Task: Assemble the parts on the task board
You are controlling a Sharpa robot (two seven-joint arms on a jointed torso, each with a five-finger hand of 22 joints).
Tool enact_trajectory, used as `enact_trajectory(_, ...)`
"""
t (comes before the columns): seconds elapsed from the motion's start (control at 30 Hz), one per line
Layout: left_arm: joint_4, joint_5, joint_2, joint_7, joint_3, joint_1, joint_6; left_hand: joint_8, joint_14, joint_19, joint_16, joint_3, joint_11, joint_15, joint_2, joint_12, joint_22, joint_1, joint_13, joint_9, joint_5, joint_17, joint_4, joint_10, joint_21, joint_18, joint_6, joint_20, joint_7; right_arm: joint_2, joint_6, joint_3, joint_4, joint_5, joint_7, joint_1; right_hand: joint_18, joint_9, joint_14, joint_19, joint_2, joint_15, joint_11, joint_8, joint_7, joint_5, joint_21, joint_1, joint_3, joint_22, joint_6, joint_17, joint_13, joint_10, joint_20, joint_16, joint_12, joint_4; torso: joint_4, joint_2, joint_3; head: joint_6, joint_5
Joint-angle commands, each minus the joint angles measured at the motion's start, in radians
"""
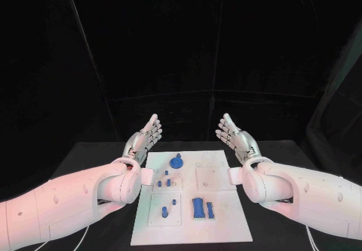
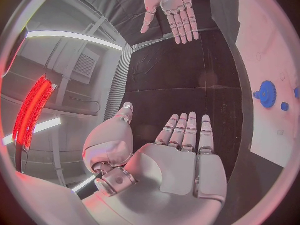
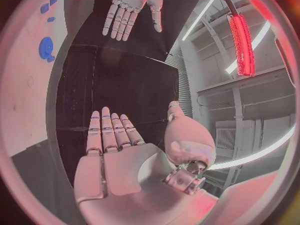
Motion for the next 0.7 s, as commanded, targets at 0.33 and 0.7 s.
enact_trajectory(0.33, 0.041, 0.012, -0.008, 0.037, 0.007, -0.007, -0.189, -0.008, -0.163, -0.133, -0.1, -0.097, -0.013, -0.007, 0.0, -0.047, -0.114, -0.226, -0.002, -0.002, -0.004, -0.01, -0.001, -0.166, -0.02, -0.05, -0.165, -0.069, -0.016, -0.002, -0.096, 0.0, 0.012, 0.068, 0.037, 0.003, -0.067, -0.007, -0.211, -0.196, -0.01, -0.001, -0.004, -0.008, -0.02, -0.012, -0.076, -0.264, 0.08, -0.013, -0.173, -0.182, -0.003, -0.2, -0.013, -0.132, -0.007, 0.0, -0.0008, 0.0, 0.0006, 0.0, 0.0)
enact_trajectory(0.7, 0.041, 0.012, -0.008, 0.037, 0.007, -0.007, -0.189, -0.008, -0.215, -0.175, -0.1, -0.097, -0.013, -0.007, 0.0, -0.047, -0.114, -0.3, -0.002, -0.002, -0.004, -0.01, -0.001, -0.22, -0.02, -0.05, -0.217, -0.069, -0.016, -0.002, -0.096, 0.0, 0.012, 0.068, 0.037, 0.003, -0.067, -0.007, -0.282, -0.261, -0.01, -0.001, -0.004, -0.008, -0.02, -0.012, -0.076, -0.351, 0.08, -0.013, -0.229, -0.243, -0.003, -0.267, -0.013, -0.132, -0.007, 0.0, -0.0008, 0.0, 0.0006, 0.0, 0.0)
